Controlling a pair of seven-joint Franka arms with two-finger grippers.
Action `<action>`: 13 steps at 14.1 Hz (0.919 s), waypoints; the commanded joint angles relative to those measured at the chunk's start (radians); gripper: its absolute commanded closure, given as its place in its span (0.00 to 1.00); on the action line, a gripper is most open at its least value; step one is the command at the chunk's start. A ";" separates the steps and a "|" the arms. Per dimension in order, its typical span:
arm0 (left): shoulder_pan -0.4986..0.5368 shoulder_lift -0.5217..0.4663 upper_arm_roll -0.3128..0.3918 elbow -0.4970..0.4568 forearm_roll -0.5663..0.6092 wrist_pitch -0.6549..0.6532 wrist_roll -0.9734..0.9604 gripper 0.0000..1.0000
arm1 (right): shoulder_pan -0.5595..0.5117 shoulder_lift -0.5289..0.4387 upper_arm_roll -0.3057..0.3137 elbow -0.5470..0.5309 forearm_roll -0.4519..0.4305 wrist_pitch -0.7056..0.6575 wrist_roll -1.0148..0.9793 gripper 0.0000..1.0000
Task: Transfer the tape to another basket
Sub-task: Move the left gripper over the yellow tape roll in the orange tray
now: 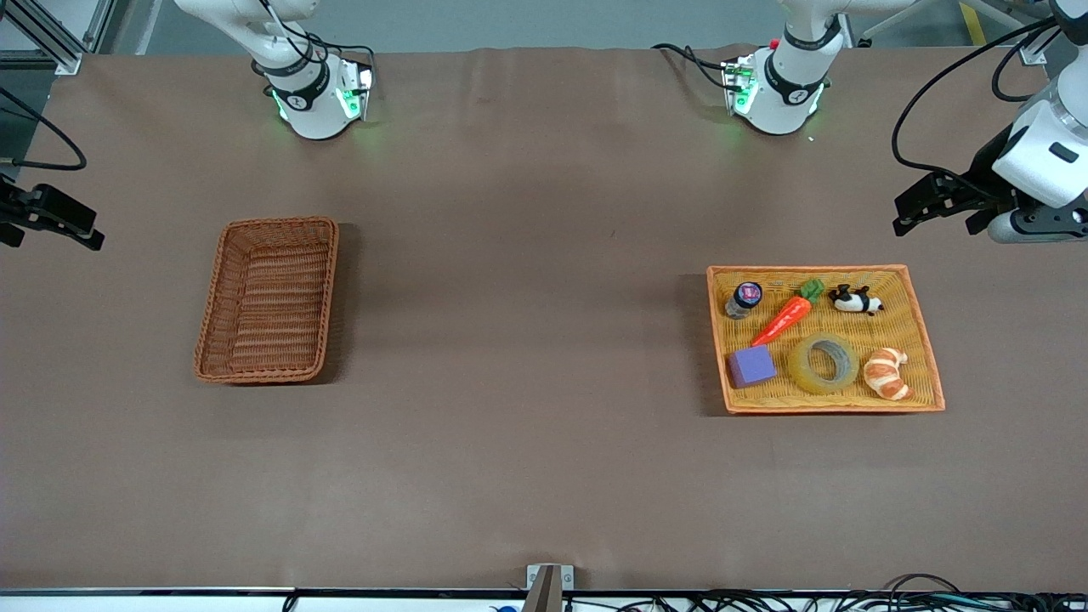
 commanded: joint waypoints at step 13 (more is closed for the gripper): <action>0.001 0.184 0.048 0.021 -0.003 0.144 0.016 0.00 | 0.002 -0.008 -0.003 0.000 0.005 -0.008 0.014 0.00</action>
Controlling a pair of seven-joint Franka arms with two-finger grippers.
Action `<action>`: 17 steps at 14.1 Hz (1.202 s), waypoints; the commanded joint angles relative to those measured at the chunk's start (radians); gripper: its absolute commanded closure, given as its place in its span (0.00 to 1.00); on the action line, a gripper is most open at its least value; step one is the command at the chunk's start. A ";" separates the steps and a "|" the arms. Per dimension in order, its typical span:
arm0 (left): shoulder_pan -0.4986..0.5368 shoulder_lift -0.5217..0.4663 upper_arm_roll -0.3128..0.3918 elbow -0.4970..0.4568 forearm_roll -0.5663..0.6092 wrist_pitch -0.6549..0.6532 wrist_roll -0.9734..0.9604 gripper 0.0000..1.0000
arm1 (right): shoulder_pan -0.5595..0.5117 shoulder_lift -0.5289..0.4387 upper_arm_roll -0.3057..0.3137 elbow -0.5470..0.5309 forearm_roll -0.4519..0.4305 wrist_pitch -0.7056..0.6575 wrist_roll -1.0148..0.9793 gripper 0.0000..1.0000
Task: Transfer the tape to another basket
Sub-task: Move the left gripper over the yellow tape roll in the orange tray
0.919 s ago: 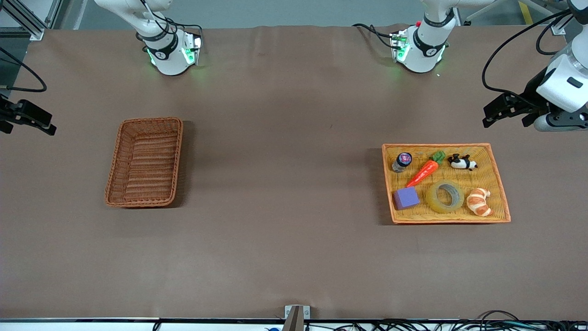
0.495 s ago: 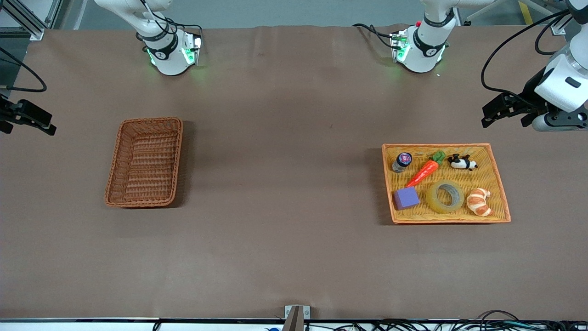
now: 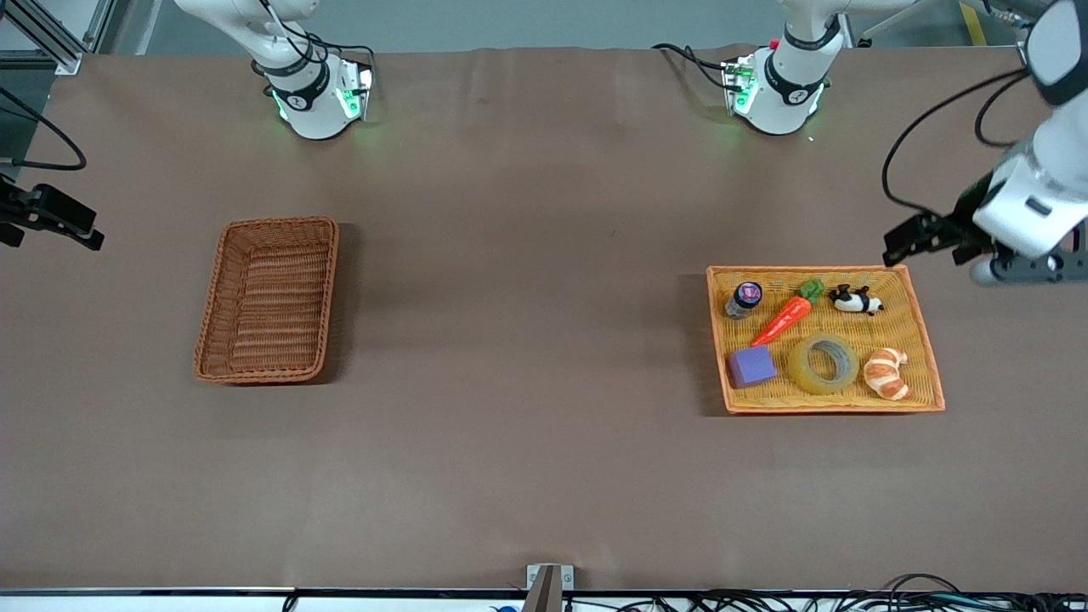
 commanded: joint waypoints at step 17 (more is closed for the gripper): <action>0.009 0.462 0.077 -0.108 -0.008 0.473 0.146 0.05 | -0.001 -0.008 -0.002 0.000 0.005 -0.008 0.014 0.00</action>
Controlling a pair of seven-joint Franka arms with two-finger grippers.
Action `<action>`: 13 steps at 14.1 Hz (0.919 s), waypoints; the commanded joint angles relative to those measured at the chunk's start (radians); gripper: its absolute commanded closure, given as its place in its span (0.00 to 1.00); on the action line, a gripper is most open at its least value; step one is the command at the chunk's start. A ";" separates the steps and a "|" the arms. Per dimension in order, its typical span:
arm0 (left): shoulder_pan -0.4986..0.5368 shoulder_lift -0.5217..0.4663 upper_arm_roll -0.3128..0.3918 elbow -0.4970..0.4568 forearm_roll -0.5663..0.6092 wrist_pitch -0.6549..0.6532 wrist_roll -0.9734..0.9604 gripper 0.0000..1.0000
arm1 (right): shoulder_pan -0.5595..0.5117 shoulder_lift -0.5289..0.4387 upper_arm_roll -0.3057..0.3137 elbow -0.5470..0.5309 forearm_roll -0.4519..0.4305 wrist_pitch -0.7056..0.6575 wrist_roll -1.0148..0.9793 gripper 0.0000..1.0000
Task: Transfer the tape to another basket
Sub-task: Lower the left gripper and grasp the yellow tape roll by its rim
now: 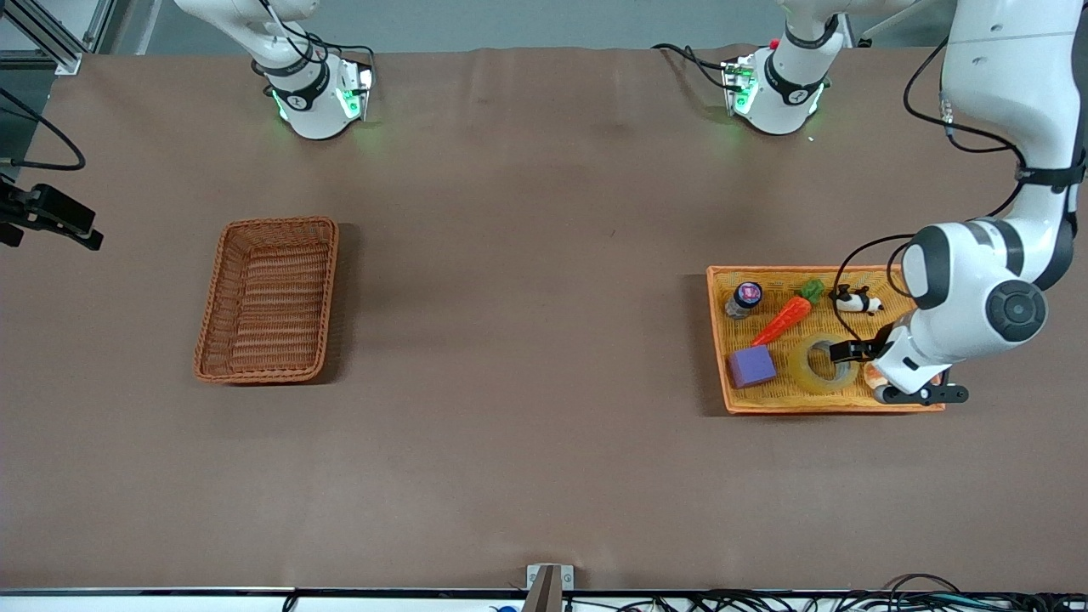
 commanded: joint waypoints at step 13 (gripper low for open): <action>0.000 0.067 0.009 0.019 0.000 0.004 -0.010 0.90 | -0.006 -0.008 -0.001 0.000 0.005 -0.008 0.013 0.00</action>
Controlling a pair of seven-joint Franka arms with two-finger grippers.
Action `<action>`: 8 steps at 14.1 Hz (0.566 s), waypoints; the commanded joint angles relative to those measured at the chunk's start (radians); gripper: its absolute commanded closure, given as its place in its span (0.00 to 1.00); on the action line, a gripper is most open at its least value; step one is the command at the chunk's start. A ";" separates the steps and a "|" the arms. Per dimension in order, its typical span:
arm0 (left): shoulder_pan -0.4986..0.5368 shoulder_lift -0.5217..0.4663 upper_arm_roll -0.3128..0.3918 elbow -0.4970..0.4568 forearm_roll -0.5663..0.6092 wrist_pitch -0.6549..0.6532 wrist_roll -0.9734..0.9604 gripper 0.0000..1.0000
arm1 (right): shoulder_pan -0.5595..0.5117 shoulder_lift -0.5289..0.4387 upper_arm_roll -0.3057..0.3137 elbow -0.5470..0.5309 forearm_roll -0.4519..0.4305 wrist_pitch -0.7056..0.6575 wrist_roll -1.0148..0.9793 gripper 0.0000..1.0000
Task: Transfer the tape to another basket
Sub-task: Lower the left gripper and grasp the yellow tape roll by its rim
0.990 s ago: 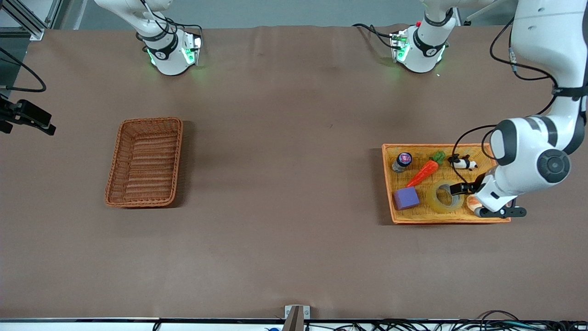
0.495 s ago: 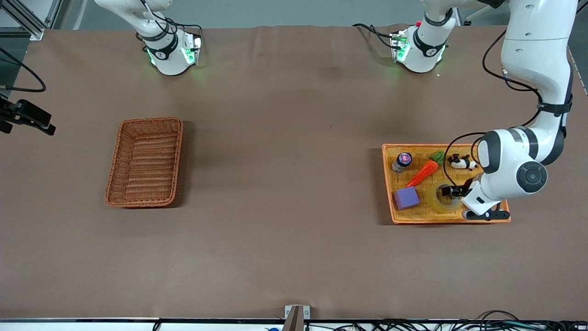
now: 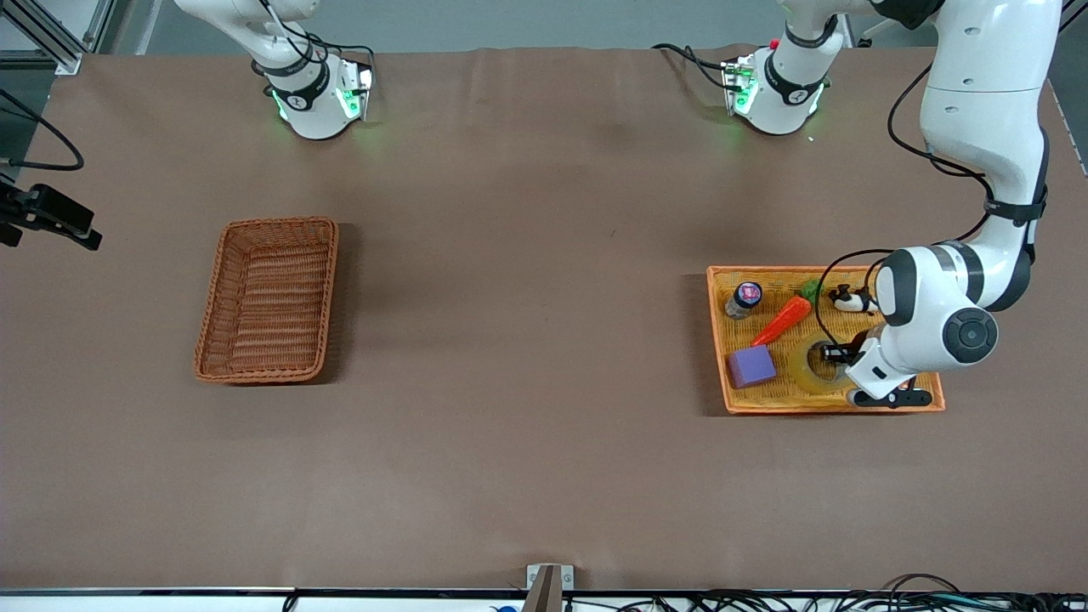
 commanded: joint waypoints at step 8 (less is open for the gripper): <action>0.011 -0.224 0.000 0.044 0.001 -0.121 -0.025 1.00 | -0.005 -0.007 0.001 0.000 0.005 -0.006 0.011 0.00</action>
